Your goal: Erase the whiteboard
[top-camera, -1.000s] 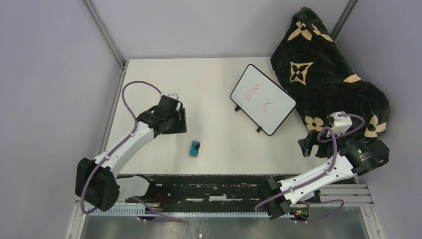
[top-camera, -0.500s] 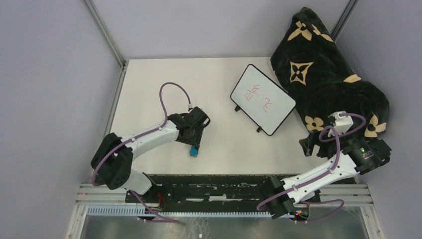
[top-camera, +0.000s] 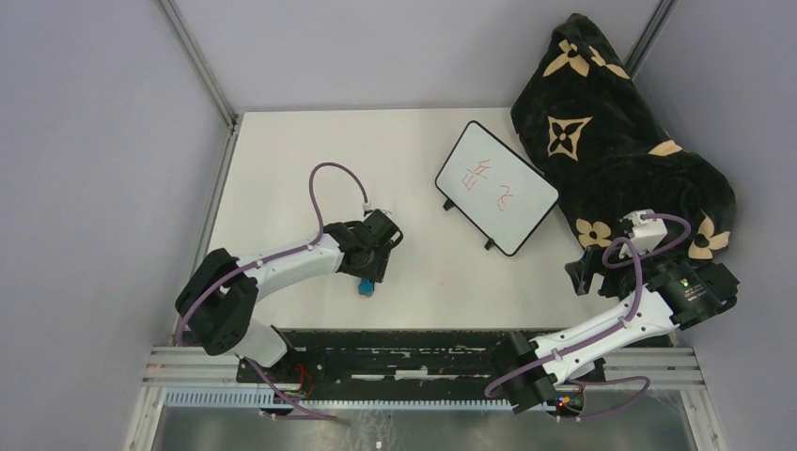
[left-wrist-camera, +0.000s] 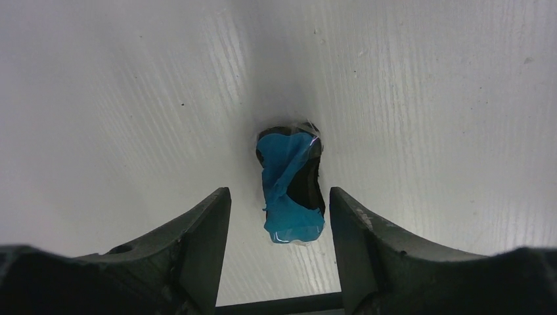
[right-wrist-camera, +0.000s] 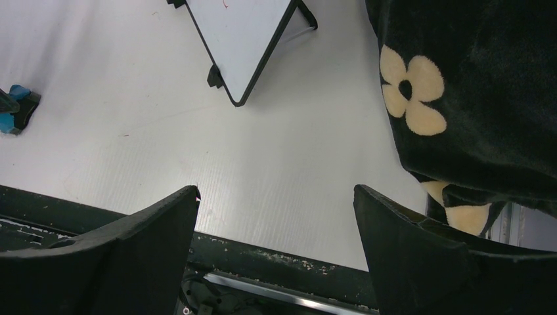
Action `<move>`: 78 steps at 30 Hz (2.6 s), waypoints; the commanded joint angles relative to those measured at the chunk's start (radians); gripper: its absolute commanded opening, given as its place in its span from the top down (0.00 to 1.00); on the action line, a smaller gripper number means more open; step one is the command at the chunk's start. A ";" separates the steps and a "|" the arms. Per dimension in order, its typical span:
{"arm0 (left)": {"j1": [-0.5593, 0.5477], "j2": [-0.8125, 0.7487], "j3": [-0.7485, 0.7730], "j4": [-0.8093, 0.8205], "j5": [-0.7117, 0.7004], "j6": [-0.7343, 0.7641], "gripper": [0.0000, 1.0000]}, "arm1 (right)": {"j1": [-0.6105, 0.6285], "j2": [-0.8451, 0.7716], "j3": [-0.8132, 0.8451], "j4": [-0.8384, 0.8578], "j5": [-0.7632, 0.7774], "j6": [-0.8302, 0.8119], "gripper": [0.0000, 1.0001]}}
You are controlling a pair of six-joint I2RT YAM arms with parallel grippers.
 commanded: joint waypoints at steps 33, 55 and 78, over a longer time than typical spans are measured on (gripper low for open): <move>-0.015 0.040 -0.058 0.122 0.015 -0.062 0.55 | -0.009 0.005 0.027 -0.082 -0.046 -0.021 0.04; -0.014 -0.044 -0.013 0.340 0.052 0.021 0.77 | -0.012 0.194 0.189 -0.065 -0.084 0.088 0.14; -0.013 -0.079 0.050 0.629 0.106 0.113 0.87 | 0.506 0.730 0.853 -0.144 0.109 0.247 0.24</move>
